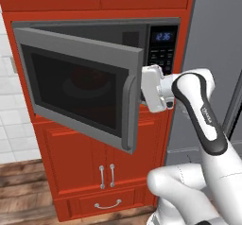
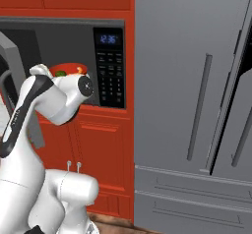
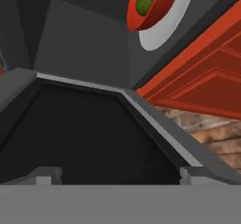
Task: The microwave is finished heating the shrimp and lime. Take the bowl containing the food and place it on the dining counter.
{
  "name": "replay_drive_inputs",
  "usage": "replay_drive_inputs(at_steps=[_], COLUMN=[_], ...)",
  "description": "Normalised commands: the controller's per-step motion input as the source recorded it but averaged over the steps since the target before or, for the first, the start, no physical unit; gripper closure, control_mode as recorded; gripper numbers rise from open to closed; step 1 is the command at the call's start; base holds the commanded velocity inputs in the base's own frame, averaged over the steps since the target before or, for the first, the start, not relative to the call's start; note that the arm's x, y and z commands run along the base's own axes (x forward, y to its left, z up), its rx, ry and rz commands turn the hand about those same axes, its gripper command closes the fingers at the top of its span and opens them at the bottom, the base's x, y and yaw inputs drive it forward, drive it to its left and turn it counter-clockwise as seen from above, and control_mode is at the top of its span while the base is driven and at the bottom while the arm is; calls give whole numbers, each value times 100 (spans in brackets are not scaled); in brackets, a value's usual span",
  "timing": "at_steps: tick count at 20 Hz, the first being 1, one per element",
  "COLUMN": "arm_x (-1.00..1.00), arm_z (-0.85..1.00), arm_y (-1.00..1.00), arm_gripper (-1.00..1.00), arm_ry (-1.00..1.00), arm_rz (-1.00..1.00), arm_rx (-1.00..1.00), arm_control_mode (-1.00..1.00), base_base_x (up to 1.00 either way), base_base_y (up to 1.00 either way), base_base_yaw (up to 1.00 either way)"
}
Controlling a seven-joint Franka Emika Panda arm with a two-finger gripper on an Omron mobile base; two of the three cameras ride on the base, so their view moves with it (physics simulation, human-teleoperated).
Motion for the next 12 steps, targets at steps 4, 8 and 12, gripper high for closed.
replay_drive_inputs(at_steps=[4, 8, 12], arm_x=[0, -2, -38], arm_z=[0, 0, 5], arm_y=[62, 53, 37], arm_gripper=[-100, -100, -100], arm_ry=[11, 13, 9], arm_rz=[8, 14, 27], arm_rx=[0, 2, 3], arm_control_mode=[-100, -100, -100], base_base_x=[0, 0, 0], base_base_y=[0, 0, 0], base_base_yaw=[0, 0, 0])
